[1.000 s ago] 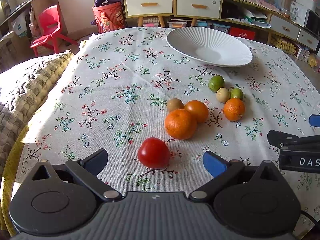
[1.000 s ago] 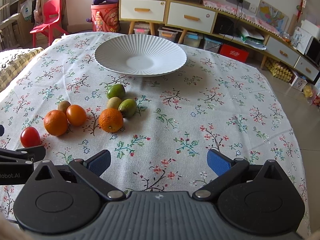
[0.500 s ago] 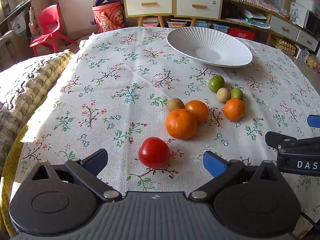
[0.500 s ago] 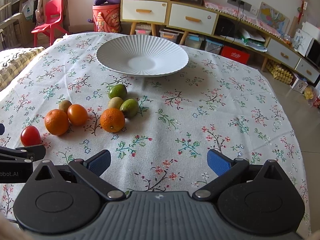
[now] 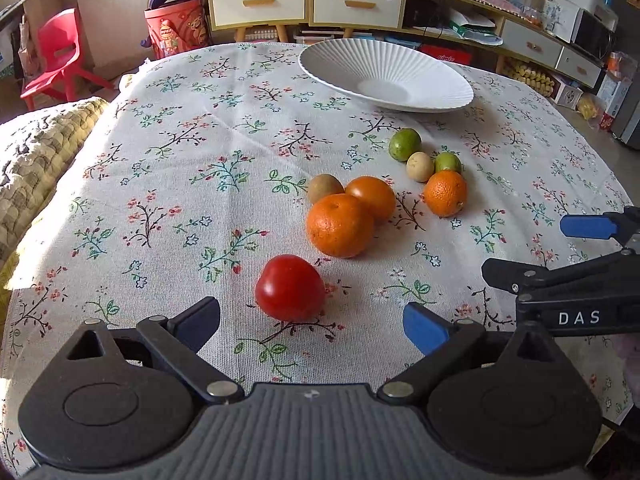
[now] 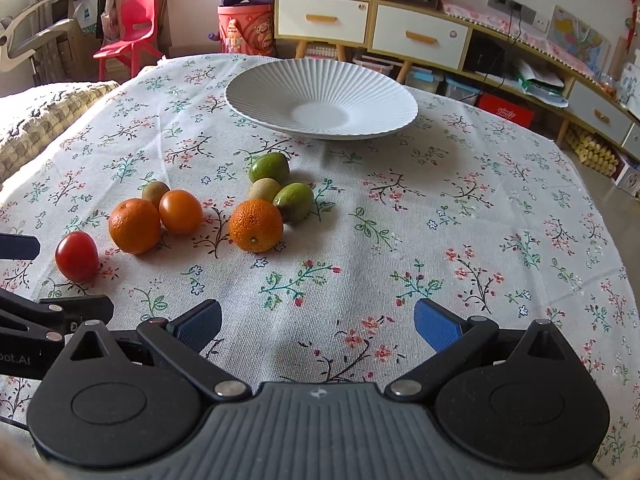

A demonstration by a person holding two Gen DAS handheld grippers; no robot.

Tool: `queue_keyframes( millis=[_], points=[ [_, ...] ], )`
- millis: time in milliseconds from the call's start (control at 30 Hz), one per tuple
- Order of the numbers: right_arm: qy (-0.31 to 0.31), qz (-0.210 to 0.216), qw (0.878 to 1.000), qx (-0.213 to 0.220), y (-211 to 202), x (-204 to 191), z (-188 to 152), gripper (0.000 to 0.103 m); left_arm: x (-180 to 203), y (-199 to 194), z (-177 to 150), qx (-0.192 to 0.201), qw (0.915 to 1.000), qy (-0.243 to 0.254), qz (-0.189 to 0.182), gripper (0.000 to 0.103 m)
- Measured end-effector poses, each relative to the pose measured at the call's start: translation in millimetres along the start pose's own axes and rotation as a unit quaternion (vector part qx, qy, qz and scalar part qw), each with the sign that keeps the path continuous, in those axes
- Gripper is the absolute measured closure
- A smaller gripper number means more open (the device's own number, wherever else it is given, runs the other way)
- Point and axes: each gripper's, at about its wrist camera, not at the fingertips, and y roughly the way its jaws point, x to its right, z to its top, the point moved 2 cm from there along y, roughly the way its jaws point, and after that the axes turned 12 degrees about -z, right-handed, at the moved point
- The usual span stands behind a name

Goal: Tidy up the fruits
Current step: 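Grasp the red tomato with the left tool while the right tool grasps a small mandarin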

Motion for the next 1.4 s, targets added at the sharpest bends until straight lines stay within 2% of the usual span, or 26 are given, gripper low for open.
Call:
queue_keyframes(
  millis=[100,233,367,533,600,700,867,967,1200,1400],
  points=[
    [-0.004,0.013,1.0,-0.004,5.3,-3.0,-3.2,0.001,-5.6,1.8,-5.0,-0.005,0.9999,-0.009,-0.01,0.031],
    [0.016,0.043,0.999,-0.022,11.6,-3.9,-5.0,0.0,-9.2,-0.7,-8.1,0.006,0.9999,-0.01,-0.012,0.042],
    [0.005,0.05,0.999,-0.001,10.4,-9.4,-4.9,0.0,-12.9,-1.9,-6.4,0.015,0.9995,-0.021,-0.016,0.055],
    [-0.011,0.053,0.998,0.024,11.5,-17.5,-2.6,0.0,-16.2,-1.1,-5.3,0.026,0.9994,-0.023,-0.011,0.075],
    [-0.016,0.054,0.998,0.032,12.4,-18.7,-1.0,0.0,-18.8,-0.9,-4.0,0.029,0.9991,-0.028,-0.011,0.079],
    [-0.022,0.051,0.998,0.043,16.0,-19.0,2.9,0.003,-22.0,-1.3,-3.3,0.032,0.9986,-0.04,-0.017,0.079],
    [-0.02,0.054,0.997,0.055,18.7,-21.0,12.6,0.028,-24.9,-1.9,-2.2,0.035,0.9977,-0.051,-0.029,0.08],
    [-0.025,0.057,0.996,0.061,19.8,-25.8,14.8,0.037,-27.4,-1.5,-1.2,0.037,0.9968,-0.06,-0.036,0.08],
    [-0.012,0.064,0.996,0.063,22.2,-26.8,18.7,0.049,-25.3,0.5,1.4,0.042,0.9965,-0.059,-0.04,0.08],
    [-0.008,0.064,0.996,0.067,21.4,-27.7,19.4,0.065,-27.6,0.3,3.4,0.046,0.9962,-0.062,-0.041,0.081]
  ],
)
